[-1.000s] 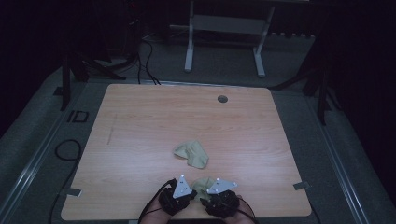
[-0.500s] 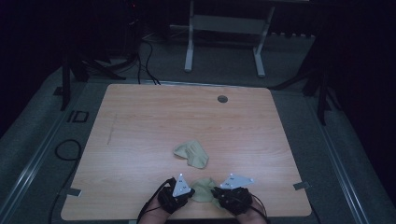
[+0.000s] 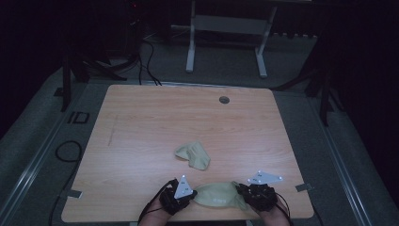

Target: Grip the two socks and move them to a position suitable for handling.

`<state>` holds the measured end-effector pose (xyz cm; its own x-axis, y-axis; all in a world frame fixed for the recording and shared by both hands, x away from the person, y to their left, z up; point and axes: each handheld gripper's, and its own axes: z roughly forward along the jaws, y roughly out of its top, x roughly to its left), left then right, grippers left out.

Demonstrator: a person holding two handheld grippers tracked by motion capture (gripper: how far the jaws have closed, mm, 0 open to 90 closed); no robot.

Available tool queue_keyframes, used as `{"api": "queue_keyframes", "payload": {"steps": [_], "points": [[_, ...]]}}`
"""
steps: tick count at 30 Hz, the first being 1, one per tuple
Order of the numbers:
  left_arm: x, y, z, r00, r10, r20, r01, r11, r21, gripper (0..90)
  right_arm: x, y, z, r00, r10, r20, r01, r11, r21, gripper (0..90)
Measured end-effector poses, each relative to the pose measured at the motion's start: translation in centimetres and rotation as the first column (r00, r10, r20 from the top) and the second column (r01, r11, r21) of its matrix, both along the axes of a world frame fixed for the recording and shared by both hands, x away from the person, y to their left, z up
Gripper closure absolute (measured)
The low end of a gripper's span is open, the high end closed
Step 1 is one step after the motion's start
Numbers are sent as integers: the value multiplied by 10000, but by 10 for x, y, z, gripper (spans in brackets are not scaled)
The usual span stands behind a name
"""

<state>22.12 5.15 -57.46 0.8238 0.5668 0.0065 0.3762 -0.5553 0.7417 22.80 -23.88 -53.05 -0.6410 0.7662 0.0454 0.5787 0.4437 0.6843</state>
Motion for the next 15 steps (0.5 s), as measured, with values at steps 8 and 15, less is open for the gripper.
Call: {"api": "queue_keyframes", "payload": {"steps": [8,15], "points": [[3,-2,0,9999,-103,30,102,9999,11,892,6,-16,2,9986,-512,-100,514,9984,241,643],[4,-1,-1,9999,-169,-2,168,9998,-108,891,13,-18,15,9972,-660,343,650,9974,302,637]]}}
